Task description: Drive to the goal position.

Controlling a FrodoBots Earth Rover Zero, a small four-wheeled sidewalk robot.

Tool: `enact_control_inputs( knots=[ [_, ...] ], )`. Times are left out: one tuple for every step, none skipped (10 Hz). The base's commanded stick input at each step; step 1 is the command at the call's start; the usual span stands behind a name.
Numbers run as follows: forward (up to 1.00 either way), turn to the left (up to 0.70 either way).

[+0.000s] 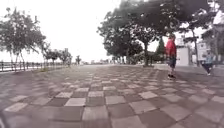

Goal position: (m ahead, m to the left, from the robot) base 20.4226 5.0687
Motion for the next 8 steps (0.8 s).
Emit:
enact_control_inputs(
  knots=[
    [1.0,0.0],
    [1.0,0.0],
    [1.0,0.0],
    [1.0,0.0],
    [1.0,0.0],
    [1.0,0.0],
    [1.0,-0.17],
    [1.0,-0.33]
  ],
)
